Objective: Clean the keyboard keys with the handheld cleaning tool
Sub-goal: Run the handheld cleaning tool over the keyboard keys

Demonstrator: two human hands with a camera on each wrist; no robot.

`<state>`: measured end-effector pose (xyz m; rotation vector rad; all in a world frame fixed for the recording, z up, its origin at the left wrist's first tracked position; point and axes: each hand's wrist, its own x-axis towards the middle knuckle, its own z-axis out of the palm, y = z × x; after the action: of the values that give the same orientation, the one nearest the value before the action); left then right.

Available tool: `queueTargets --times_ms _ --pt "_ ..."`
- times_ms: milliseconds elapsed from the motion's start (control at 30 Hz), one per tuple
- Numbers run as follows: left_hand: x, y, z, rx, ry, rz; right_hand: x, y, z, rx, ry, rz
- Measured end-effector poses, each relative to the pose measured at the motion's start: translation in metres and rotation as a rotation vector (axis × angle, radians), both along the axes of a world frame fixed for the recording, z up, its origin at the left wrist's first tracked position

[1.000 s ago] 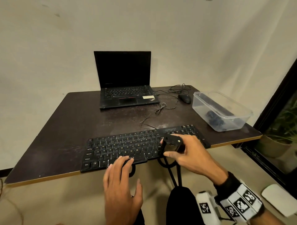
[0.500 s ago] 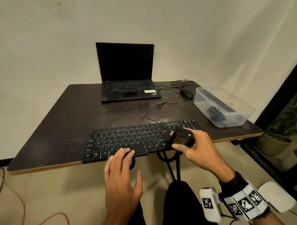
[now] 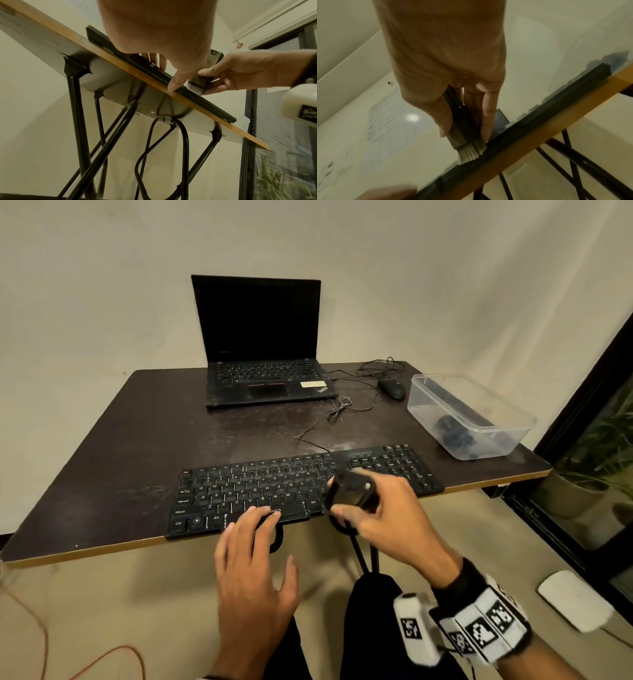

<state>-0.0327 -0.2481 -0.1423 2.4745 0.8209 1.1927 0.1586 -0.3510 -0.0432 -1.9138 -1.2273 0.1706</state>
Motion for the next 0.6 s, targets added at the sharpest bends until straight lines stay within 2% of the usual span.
queueTargets --times_ms 100,167,200,333,367,500,533,600 --pt "0.001 -0.001 0.000 -0.005 -0.001 -0.007 0.017 -0.002 0.008 0.017 -0.075 -0.223" --pt "0.001 -0.001 -0.001 -0.005 -0.005 -0.006 0.021 -0.002 0.011 0.015 -0.096 -0.308" --pt "0.001 -0.001 -0.001 -0.007 -0.007 -0.006 0.019 -0.002 0.012 0.012 -0.089 -0.286" --pt "0.003 -0.001 0.000 -0.007 -0.012 0.001 0.000 0.002 0.010 -0.079 -0.088 0.016" --pt "0.003 -0.002 0.000 -0.008 -0.012 0.000 0.004 0.004 0.012 -0.094 -0.100 0.020" --pt "0.002 -0.001 0.000 -0.011 -0.008 -0.003 0.032 0.014 0.021 -0.072 -0.137 -0.156" --pt "0.002 -0.001 0.000 -0.013 -0.010 -0.005 0.034 0.015 0.022 -0.077 -0.128 -0.156" --pt "0.002 -0.001 0.000 -0.012 -0.012 -0.002 0.026 0.019 0.021 -0.104 -0.089 -0.046"
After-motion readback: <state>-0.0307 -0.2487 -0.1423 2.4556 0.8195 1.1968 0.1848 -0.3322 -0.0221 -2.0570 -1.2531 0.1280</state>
